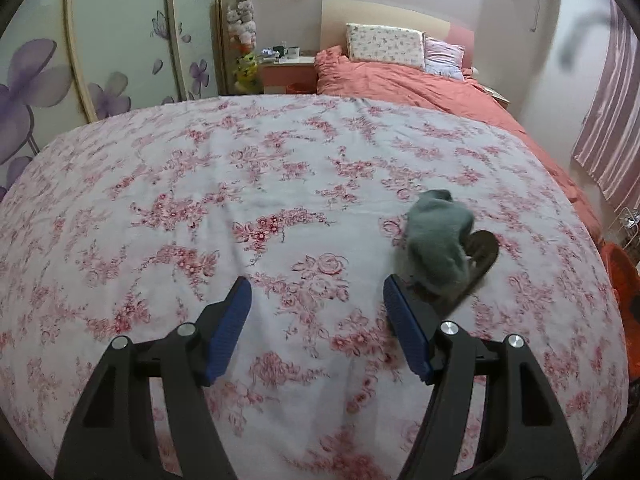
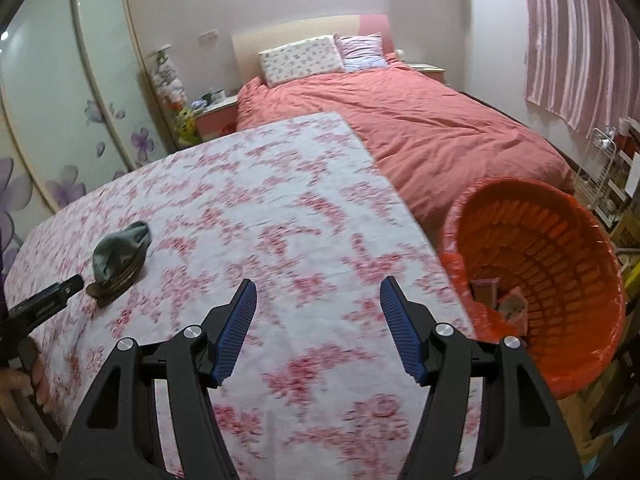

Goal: Collect trash
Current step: 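Move both tools back to the bed, left tool toward the grey-green sock, then grasp the grey-green sock with the left tool while the right tool grasps the brown slipper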

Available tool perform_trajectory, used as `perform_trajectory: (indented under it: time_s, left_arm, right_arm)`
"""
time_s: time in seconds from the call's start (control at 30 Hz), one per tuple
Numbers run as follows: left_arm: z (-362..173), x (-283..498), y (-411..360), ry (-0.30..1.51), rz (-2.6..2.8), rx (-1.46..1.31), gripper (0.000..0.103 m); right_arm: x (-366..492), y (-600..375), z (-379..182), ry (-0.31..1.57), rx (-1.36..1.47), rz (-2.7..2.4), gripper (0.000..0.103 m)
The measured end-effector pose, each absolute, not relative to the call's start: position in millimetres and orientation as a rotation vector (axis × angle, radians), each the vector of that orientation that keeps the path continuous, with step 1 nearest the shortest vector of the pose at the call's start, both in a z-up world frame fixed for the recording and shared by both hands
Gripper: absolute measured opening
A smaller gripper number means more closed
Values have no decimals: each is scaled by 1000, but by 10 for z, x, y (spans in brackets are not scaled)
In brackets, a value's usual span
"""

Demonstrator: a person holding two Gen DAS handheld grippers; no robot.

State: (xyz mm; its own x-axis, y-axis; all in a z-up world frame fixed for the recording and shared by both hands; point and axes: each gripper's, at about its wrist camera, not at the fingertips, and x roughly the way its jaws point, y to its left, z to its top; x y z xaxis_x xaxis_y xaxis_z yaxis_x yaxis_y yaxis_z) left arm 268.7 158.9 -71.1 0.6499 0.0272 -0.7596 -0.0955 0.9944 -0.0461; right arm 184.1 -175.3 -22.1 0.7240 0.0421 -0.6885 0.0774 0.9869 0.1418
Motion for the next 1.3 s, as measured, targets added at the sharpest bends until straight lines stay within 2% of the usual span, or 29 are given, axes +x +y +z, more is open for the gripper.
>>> perform_trajectory:
  time_s: [0.23, 0.53, 0.77, 0.9, 1.07, 1.17, 1.2, 1.3]
  left_arm:
    - [-776, 2747, 1443, 871, 23, -76, 64]
    - [-783, 2627, 947, 882, -171, -76, 65]
    - [-555, 2634, 1020, 802, -153, -171, 67]
    - [-588, 2855, 988, 824, -91, -159, 66]
    - [-768, 3161, 1015, 898, -39, -183, 51]
    - [-833, 3226, 1037, 909, -30, -181, 31]
    - [-829, 3227, 1045, 911, -34, -176, 20]
    - [-803, 3167, 1166, 904, -32, -179, 17]
  right_arm:
    - [1856, -1536, -267, 782, 132, 9, 64]
    - [1891, -1341, -297, 795, 109, 39, 64]
    - [1910, -1343, -341, 805, 111, 37, 65]
    - [1907, -1346, -352, 810, 119, 37, 65]
    - [1902, -1333, -344, 807, 109, 40, 65]
    - [1913, -1289, -331, 806, 103, 45, 65]
    - [1909, -1283, -326, 805, 101, 47, 65]
    - [1942, -1190, -316, 805, 90, 63, 65]
